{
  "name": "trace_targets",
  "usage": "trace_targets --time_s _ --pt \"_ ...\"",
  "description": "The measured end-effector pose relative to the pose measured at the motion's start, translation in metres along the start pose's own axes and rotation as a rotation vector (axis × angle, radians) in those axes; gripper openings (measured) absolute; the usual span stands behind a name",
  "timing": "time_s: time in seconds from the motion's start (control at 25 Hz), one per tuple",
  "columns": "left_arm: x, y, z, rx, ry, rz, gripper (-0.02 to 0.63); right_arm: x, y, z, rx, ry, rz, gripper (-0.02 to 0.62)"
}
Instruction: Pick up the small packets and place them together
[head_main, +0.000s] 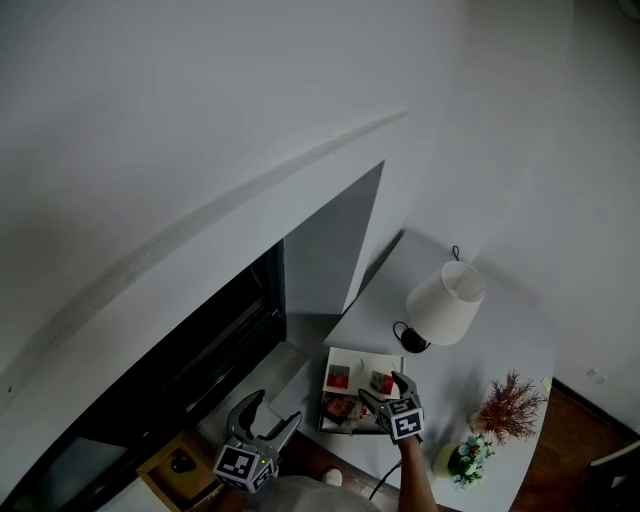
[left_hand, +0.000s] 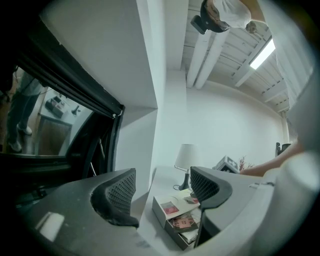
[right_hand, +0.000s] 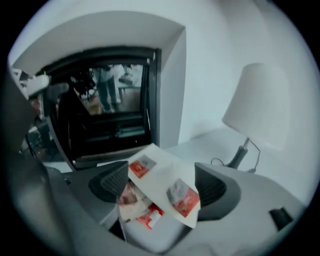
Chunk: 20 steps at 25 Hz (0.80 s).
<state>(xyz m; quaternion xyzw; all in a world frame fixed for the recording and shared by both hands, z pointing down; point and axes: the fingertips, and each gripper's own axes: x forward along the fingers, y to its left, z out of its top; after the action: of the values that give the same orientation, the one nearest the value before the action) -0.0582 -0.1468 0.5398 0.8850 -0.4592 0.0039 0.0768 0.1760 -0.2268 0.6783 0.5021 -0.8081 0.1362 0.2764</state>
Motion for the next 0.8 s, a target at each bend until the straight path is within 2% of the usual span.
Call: trace_targets --time_s 0.08,0.16,0.28,0.32,0.44,0.8 --pt "0.006 -0.004 0.004 0.004 -0.009 -0.022 0.334 -0.043 0.014 0.047 0.068 -0.254 0.039 0.428" --pt "0.012 -0.009 0.011 0.02 -0.022 -0.045 0.334 -0.091 0.022 0.084 0.121 -0.467 0.038 0.425" --pt "0.019 -0.015 0.022 0.038 -0.055 -0.07 0.325 -0.143 0.027 0.104 0.091 -0.624 -0.042 0.366" --pt "0.021 -0.018 0.026 0.046 -0.063 -0.076 0.325 -0.151 0.026 0.102 0.075 -0.636 -0.077 0.322" --pt "0.027 -0.024 0.031 0.062 -0.074 -0.097 0.325 -0.156 0.022 0.09 0.039 -0.606 -0.143 0.319" --pt "0.036 -0.044 0.032 0.074 -0.067 -0.145 0.325 -0.166 0.029 0.094 0.027 -0.623 -0.116 0.319"
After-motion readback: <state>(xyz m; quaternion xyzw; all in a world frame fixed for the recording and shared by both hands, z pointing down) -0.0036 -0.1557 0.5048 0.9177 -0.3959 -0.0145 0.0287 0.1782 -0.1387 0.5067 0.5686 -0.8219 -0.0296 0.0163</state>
